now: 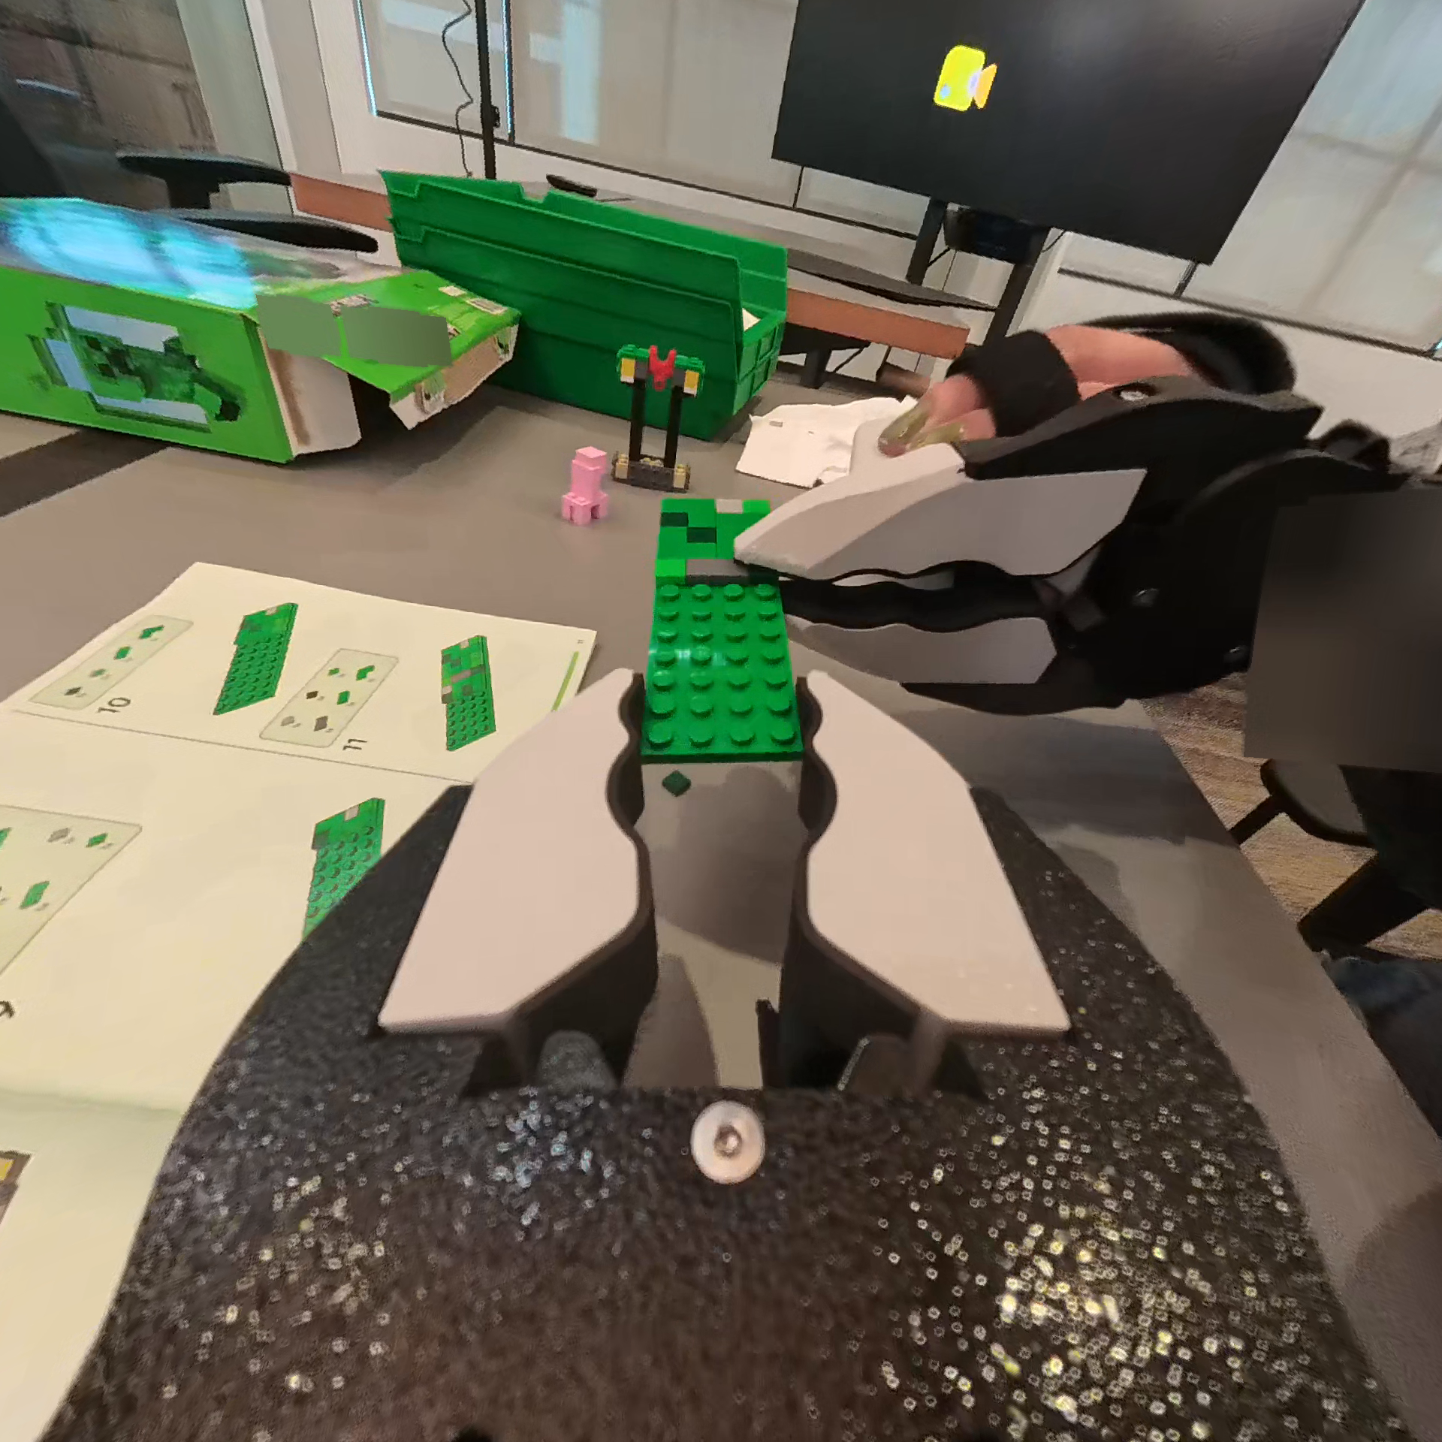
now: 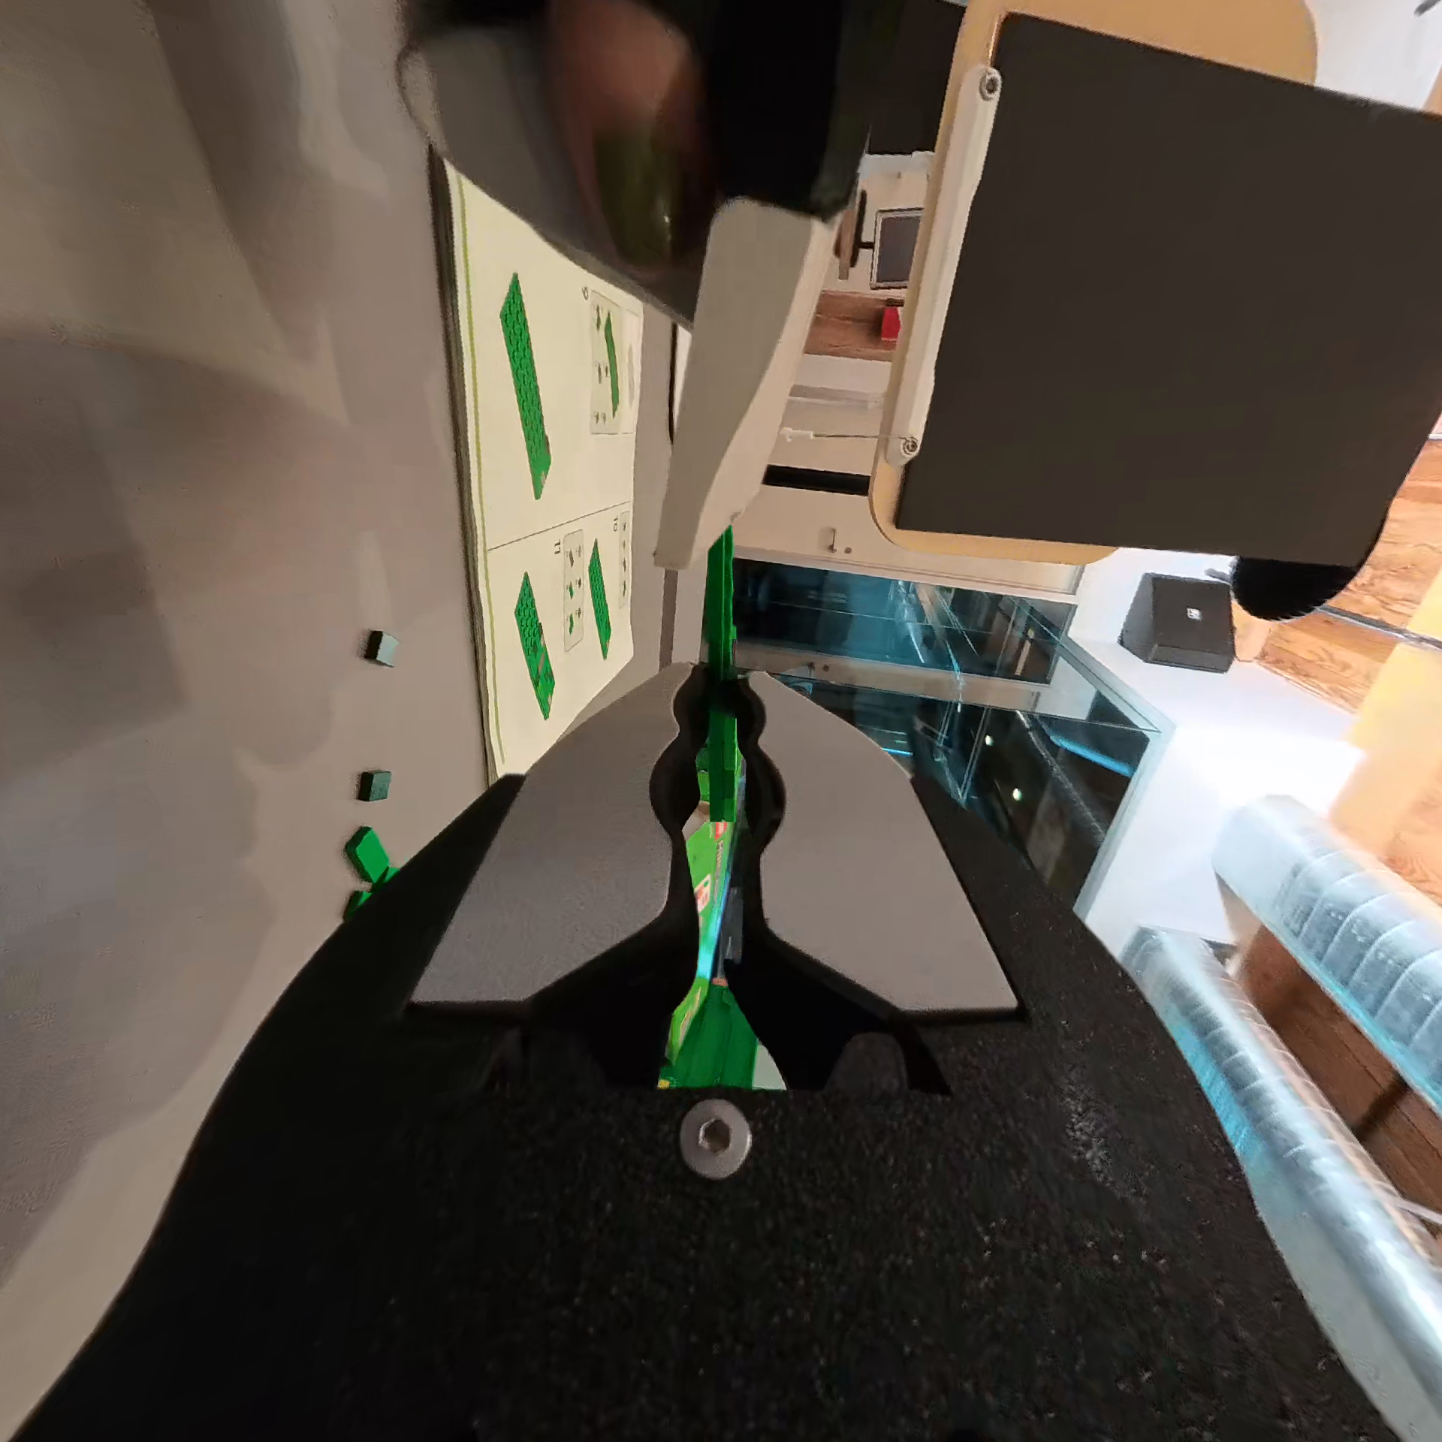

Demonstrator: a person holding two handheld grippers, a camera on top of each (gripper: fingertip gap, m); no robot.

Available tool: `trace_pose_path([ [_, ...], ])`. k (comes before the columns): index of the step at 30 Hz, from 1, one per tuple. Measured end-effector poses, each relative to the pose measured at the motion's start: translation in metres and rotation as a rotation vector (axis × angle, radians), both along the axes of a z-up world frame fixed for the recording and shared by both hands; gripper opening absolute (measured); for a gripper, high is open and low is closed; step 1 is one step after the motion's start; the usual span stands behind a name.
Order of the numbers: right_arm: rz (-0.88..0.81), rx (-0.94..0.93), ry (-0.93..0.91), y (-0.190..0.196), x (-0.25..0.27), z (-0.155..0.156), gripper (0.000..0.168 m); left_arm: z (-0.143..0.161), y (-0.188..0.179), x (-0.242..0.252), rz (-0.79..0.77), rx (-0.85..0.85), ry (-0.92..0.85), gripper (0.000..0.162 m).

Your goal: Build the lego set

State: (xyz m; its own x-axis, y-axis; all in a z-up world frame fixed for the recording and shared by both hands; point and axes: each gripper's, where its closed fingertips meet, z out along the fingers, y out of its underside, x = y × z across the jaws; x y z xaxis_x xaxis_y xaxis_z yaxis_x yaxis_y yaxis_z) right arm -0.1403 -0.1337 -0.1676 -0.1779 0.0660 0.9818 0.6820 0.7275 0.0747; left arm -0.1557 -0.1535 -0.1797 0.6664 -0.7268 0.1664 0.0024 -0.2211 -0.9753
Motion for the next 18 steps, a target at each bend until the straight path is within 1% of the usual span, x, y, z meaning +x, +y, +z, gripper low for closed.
trace_pose_path([
  [3, 0.012, -0.023, 0.056, -0.002, -0.001, -0.001, 0.007, -0.001, 0.001, -0.003, 0.015, -0.003, 0.006, 0.036],
  [4, 0.028, -0.049, 0.073, -0.004, -0.002, -0.002, 0.012, -0.002, 0.003, -0.006, 0.032, -0.004, 0.013, 0.036],
  [6, 0.017, -0.114, 0.134, -0.003, 0.001, -0.002, 0.027, -0.003, 0.006, -0.013, 0.067, -0.004, 0.024, 0.036],
  [8, -0.013, -0.186, 0.180, 0.002, 0.006, -0.006, 0.034, -0.004, 0.010, -0.022, 0.109, -0.005, 0.030, 0.036],
  [10, -0.051, -0.282, 0.238, 0.010, 0.014, -0.014, 0.034, -0.007, 0.013, -0.031, 0.149, -0.005, 0.047, 0.036],
  [12, -0.090, -0.430, 0.315, 0.020, 0.023, -0.024, 0.033, -0.010, 0.015, -0.037, 0.170, -0.008, 0.069, 0.036],
  [14, -0.097, -0.611, 0.391, 0.027, 0.029, -0.032, 0.031, -0.010, 0.011, -0.032, 0.112, 0.002, 0.076, 0.036],
  [16, -0.060, -0.771, 0.477, 0.032, 0.033, -0.029, 0.031, -0.008, 0.001, -0.017, -0.008, 0.041, 0.089, 0.036],
  [18, -0.041, -0.866, 0.533, 0.041, 0.037, -0.023, 0.028, -0.014, -0.002, -0.009, -0.040, 0.048, 0.158, 0.036],
])
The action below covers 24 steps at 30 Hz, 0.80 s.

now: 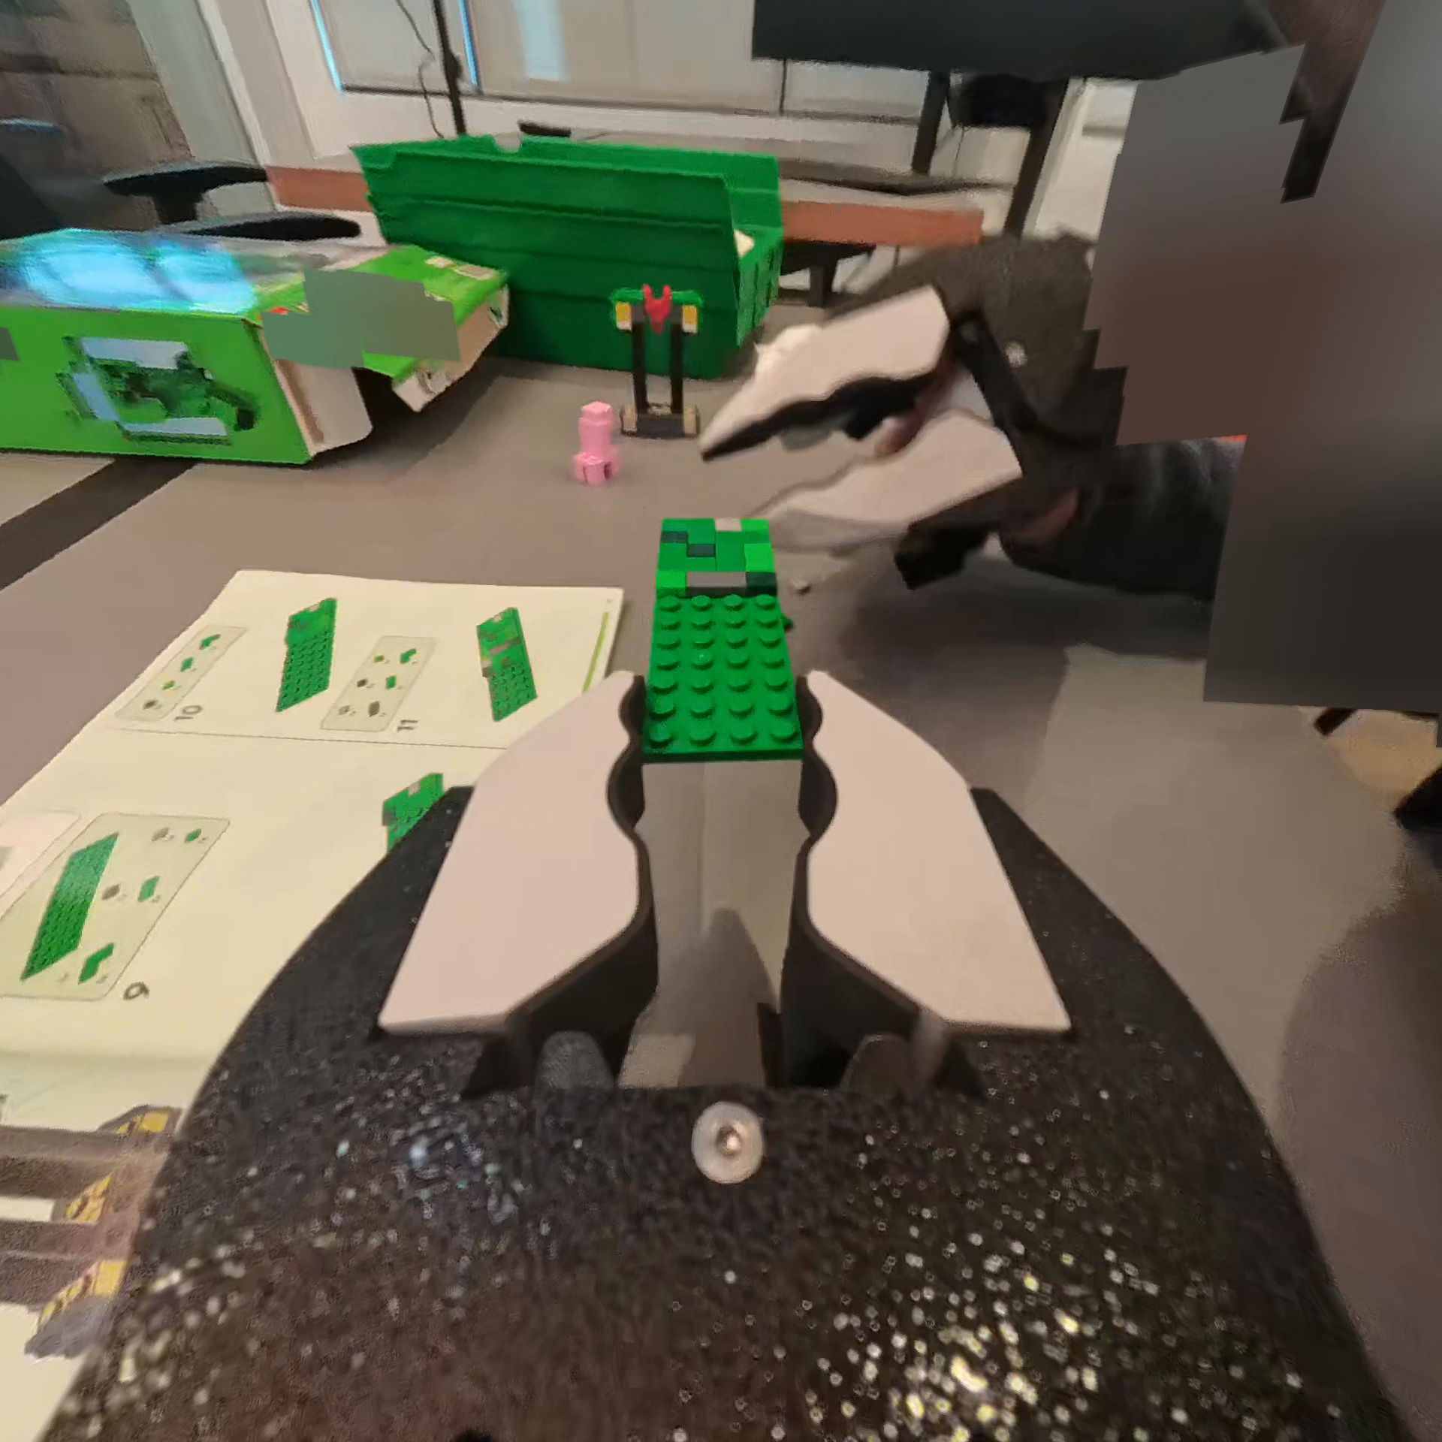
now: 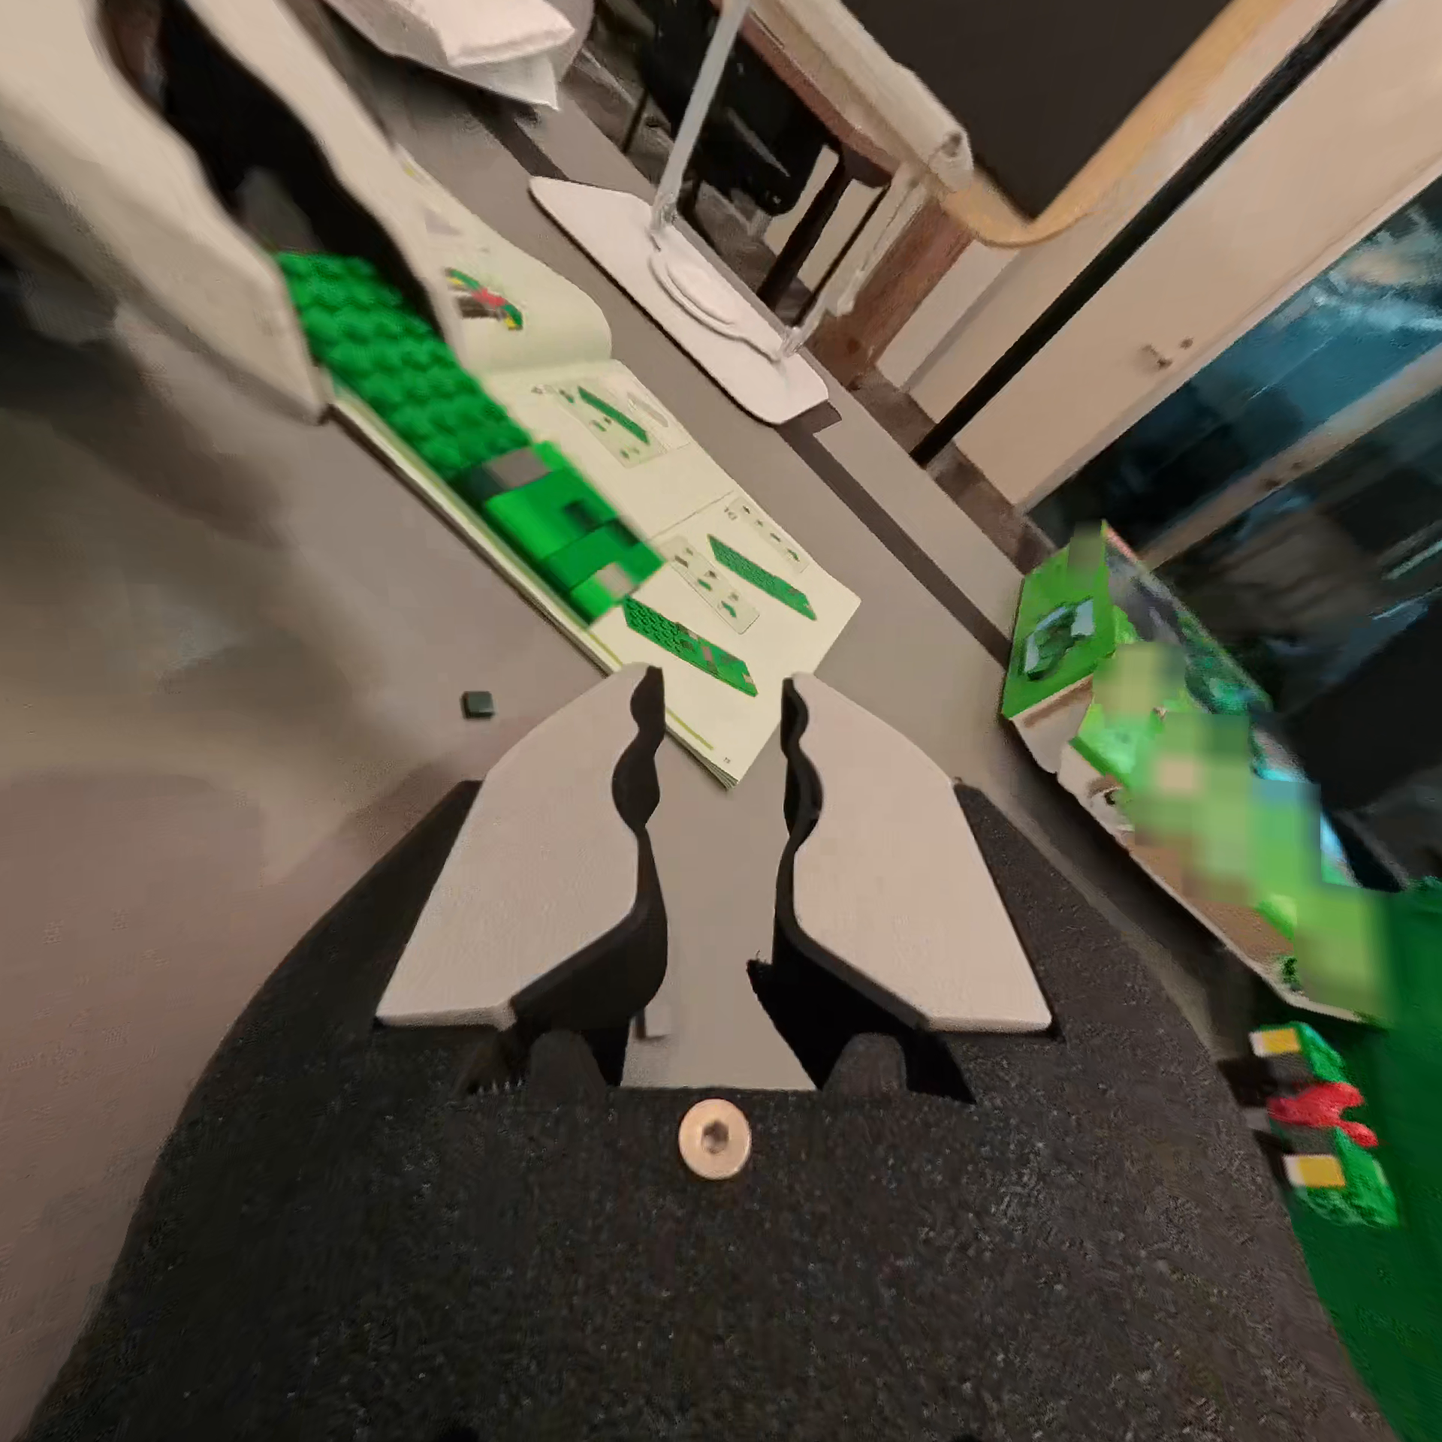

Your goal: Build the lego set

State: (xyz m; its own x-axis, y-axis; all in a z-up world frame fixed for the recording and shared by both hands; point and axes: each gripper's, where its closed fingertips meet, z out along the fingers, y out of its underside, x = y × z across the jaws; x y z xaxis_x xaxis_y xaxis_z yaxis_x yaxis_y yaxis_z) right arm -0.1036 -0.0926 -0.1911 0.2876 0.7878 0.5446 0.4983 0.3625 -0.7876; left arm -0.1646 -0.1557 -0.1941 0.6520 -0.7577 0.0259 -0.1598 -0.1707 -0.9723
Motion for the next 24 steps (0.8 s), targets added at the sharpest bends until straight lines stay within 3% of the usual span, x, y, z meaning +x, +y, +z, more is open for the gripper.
trace_pose_path([
  [5, 0.012, -0.139, -0.010, 0.022, 0.013, -0.013, 0.023, -0.012, 0.000, 0.008, -0.006, 0.008, 0.127, 0.036],
  [10, 0.028, -0.235, -0.099, 0.022, 0.030, -0.025, 0.015, -0.013, 0.003, 0.006, 0.020, -0.005, 0.128, 0.036],
  [16, 0.027, -0.463, -0.223, 0.006, 0.049, -0.044, 0.011, -0.006, 0.020, -0.030, 0.246, -0.029, 0.034, 0.036],
  [24, -0.058, -0.495, -0.291, -0.001, 0.069, -0.064, 0.013, -0.010, 0.019, -0.027, 0.240, -0.007, 0.108, 0.036],
])
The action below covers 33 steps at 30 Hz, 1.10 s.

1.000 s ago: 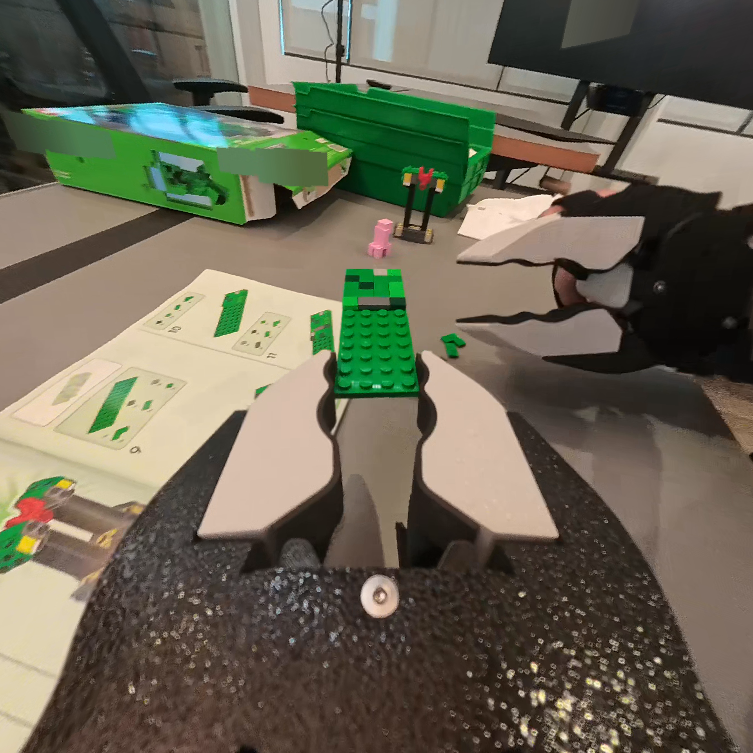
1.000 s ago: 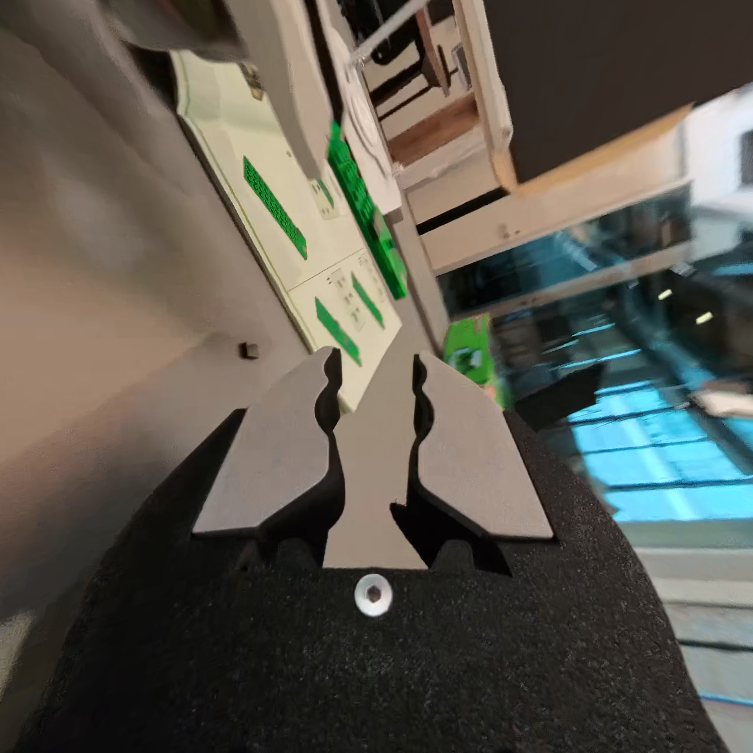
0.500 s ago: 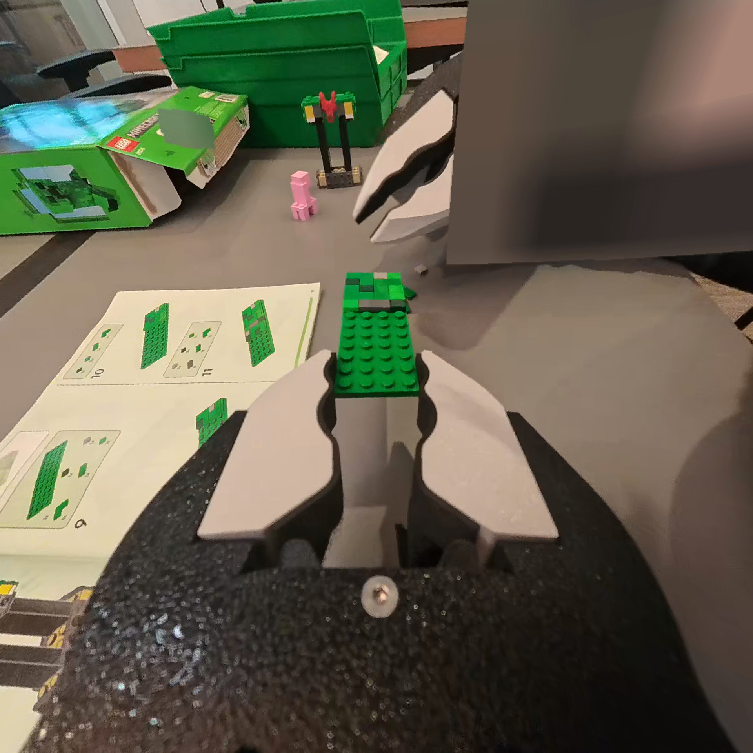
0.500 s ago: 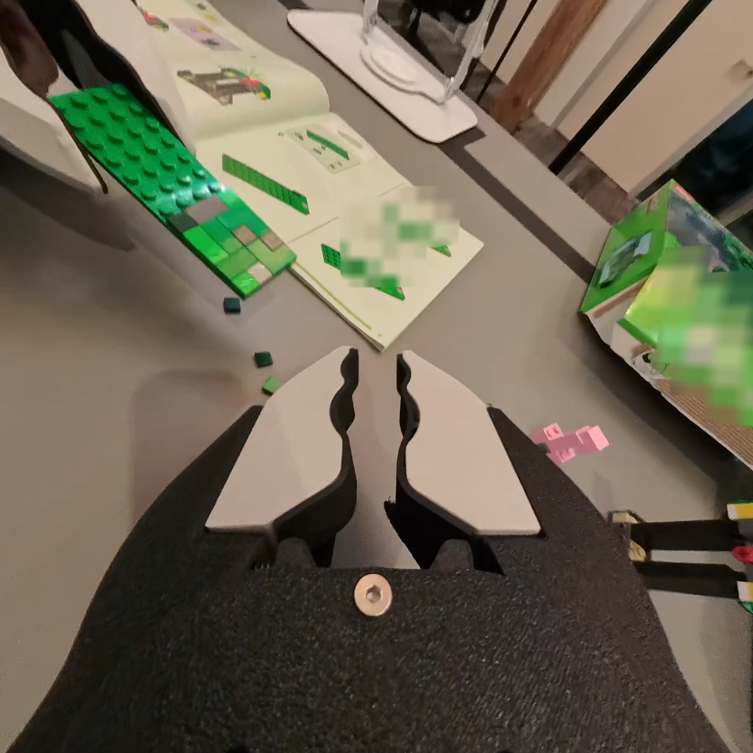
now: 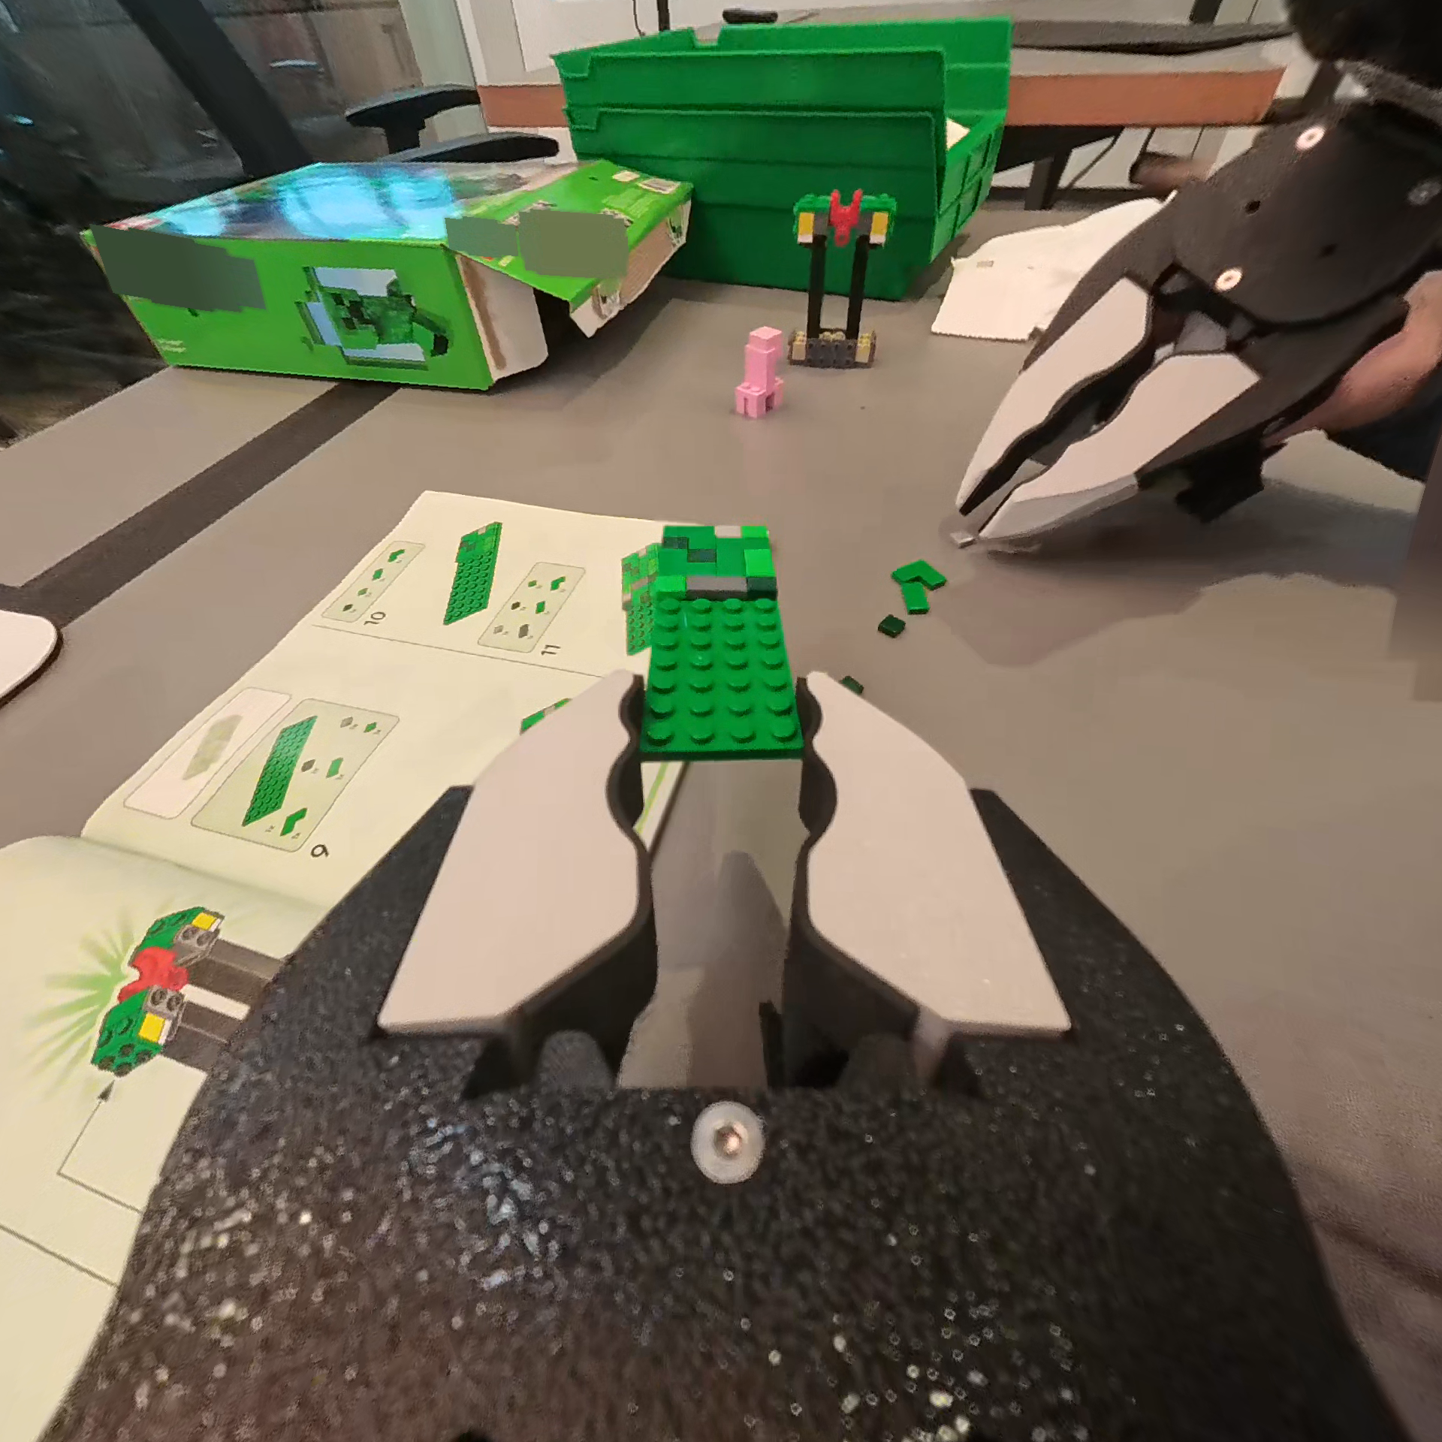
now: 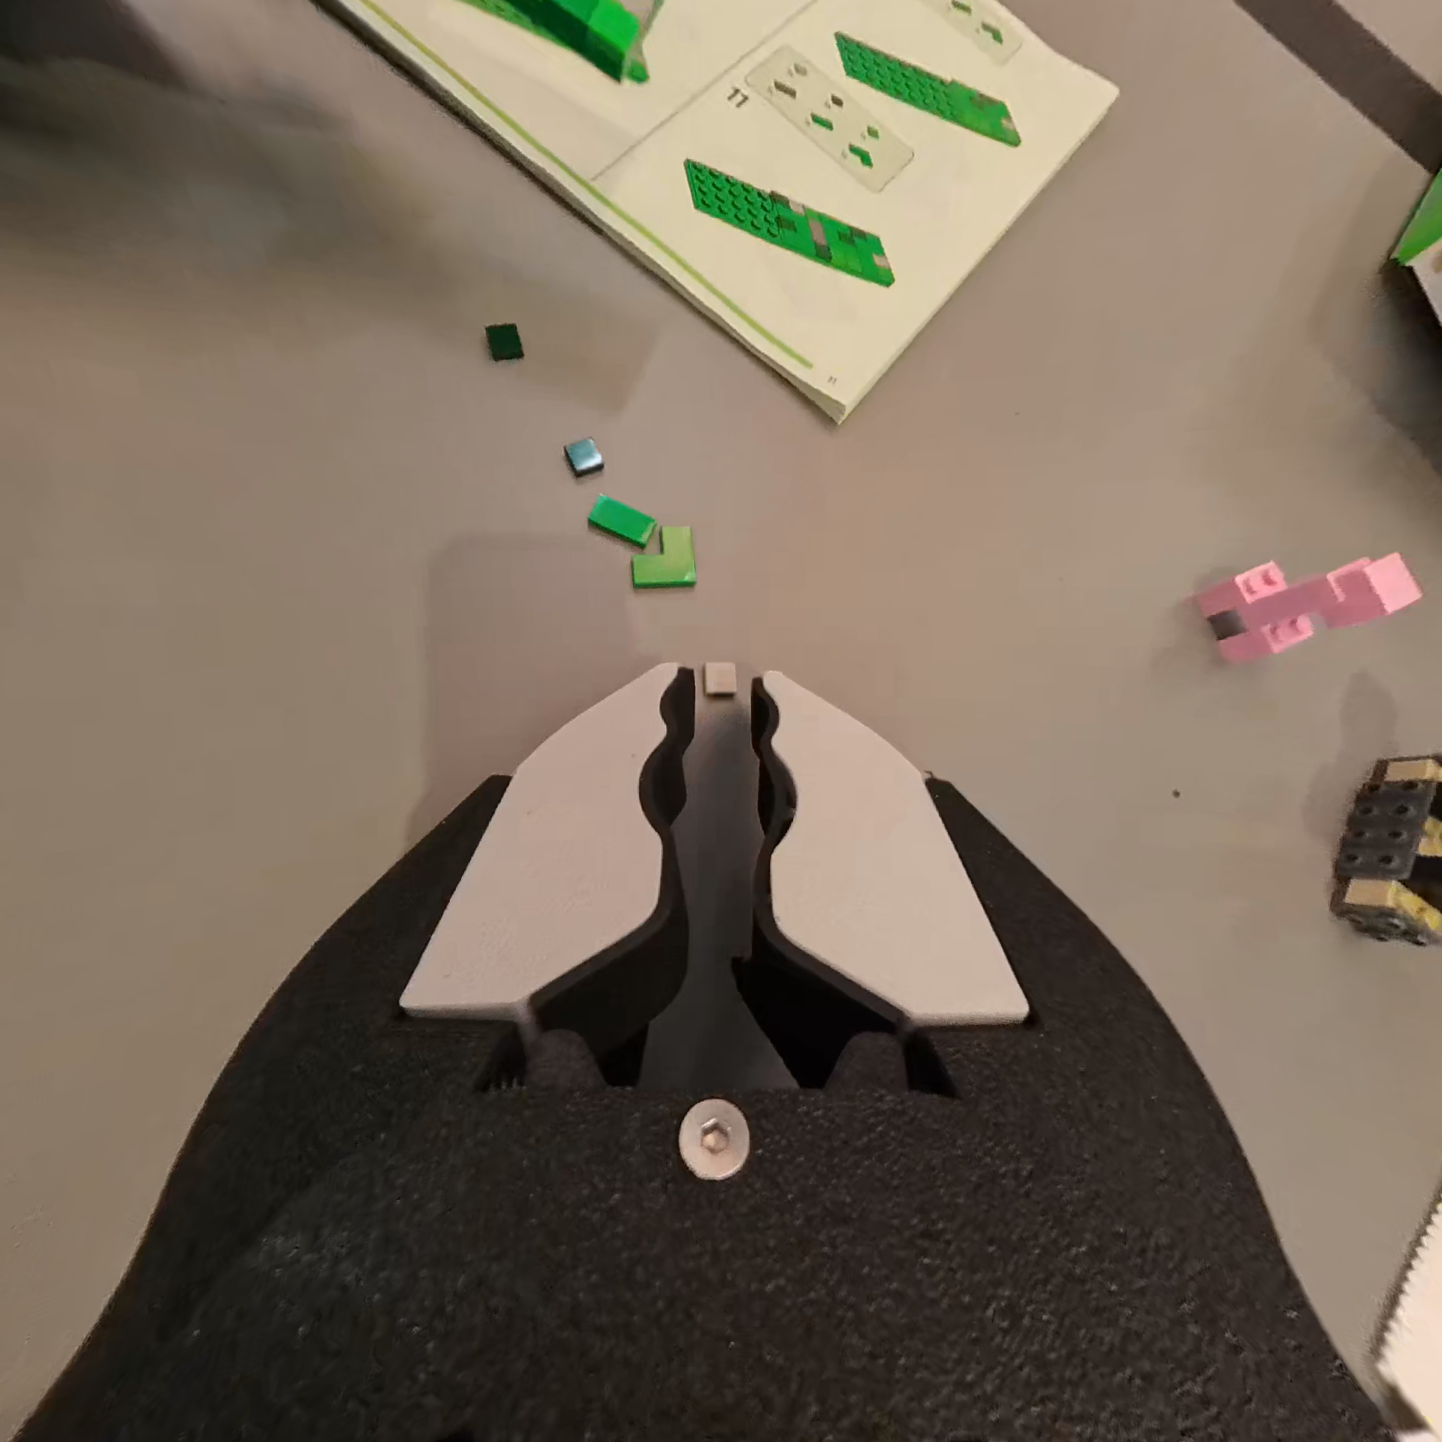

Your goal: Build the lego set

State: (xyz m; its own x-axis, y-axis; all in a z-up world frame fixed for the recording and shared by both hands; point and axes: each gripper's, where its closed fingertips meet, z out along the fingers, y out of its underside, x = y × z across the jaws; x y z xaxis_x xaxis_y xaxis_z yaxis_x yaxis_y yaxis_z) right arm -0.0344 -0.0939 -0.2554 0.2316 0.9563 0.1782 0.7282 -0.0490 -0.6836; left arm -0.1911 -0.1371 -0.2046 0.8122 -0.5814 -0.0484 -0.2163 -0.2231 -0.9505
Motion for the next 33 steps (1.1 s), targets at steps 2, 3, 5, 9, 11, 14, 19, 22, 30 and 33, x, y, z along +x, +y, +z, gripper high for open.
trace_pose_path([
  [2, -0.005, -0.013, 0.006, 0.000, 0.000, -0.001, 0.013, -0.001, -0.001, 0.002, -0.008, 0.001, 0.012, 0.036],
  [3, -0.006, -0.019, 0.003, 0.001, -0.001, -0.002, 0.013, -0.001, -0.001, 0.002, -0.009, 0.001, 0.011, 0.036],
  [5, -0.005, -0.029, -0.025, 0.003, 0.000, -0.006, 0.013, 0.000, -0.001, 0.002, -0.012, 0.002, 0.003, 0.036],
  [9, 0.002, -0.078, -0.060, 0.002, -0.002, -0.007, 0.007, 0.001, 0.000, 0.000, -0.001, 0.007, -0.004, 0.036],
  [11, -0.022, -0.047, -0.052, 0.003, -0.009, 0.004, 0.007, 0.002, 0.001, 0.000, 0.020, 0.016, -0.003, 0.036],
  [14, -0.055, 0.031, 0.156, -0.004, -0.053, 0.056, 0.007, 0.004, 0.002, 0.000, 0.059, 0.031, -0.012, 0.036],
  [19, -0.106, 0.074, 0.282, -0.030, -0.122, 0.092, 0.007, 0.013, -0.003, 0.006, 0.081, 0.122, 0.024, 0.036],
  [22, -0.140, 0.096, 0.264, -0.037, -0.143, 0.089, 0.007, 0.022, -0.007, 0.011, 0.082, 0.207, 0.078, 0.036],
  [30, -0.222, 0.138, 0.227, -0.036, -0.146, 0.093, 0.007, 0.030, -0.011, 0.014, 0.073, 0.248, 0.058, 0.036],
  [33, -0.234, 0.135, 0.214, -0.036, -0.145, 0.091, 0.007, 0.030, -0.012, 0.016, 0.066, 0.253, 0.061, 0.036],
])
